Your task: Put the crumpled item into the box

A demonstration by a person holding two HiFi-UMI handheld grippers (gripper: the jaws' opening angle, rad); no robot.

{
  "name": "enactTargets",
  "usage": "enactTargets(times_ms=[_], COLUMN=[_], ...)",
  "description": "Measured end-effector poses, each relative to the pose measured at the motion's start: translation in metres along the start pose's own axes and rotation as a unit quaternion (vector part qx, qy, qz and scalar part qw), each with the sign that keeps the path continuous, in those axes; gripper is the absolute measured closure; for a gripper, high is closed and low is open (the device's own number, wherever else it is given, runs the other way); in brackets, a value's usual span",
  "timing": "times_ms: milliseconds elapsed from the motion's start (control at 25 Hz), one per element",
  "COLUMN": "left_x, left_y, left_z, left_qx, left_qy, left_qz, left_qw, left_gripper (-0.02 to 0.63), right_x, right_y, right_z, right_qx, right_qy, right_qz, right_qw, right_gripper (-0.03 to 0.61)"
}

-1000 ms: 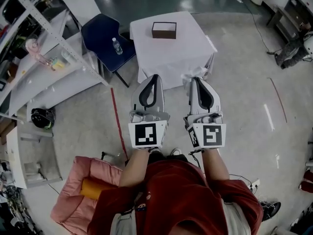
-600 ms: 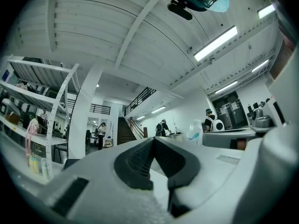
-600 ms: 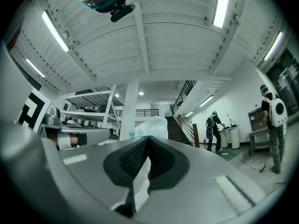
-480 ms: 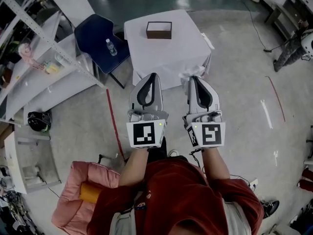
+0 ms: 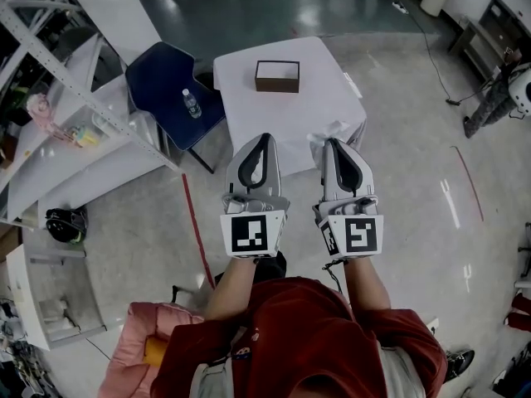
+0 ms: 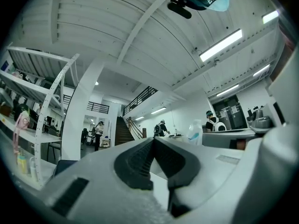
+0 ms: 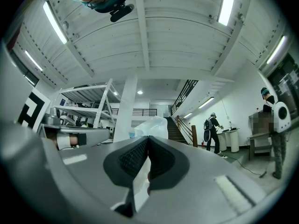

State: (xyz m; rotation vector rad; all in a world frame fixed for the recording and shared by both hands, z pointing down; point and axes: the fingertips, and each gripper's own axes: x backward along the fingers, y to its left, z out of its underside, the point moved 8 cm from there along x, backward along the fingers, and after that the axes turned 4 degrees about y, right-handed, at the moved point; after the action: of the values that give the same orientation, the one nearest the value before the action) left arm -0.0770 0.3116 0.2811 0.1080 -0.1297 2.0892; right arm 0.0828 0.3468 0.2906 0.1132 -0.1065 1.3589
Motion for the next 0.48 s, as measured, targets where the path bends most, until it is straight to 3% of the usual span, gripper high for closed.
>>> enactTargets(times_ms=[200, 480], left_x=[-0.03, -0.064], left_y=[0.044, 0.108], left_z=[-0.005, 0.006], left_qx=[0.019, 0.02], left_qy=[-0.018, -0.004], left_qz=[-0.003, -0.002], left_qw=[0.9997, 0.9998], left_gripper=[0.611, 0.611], right_x=[-0.052, -0.118], right_y=[0.012, 0.033], right_z=[0.003, 0.008], right_qx=[0.005, 0.013], right_qy=[0.004, 0.005], right_qz=[0.004, 0.008], right_qw=[1.0, 1.0], right_gripper=[0.575, 0.575])
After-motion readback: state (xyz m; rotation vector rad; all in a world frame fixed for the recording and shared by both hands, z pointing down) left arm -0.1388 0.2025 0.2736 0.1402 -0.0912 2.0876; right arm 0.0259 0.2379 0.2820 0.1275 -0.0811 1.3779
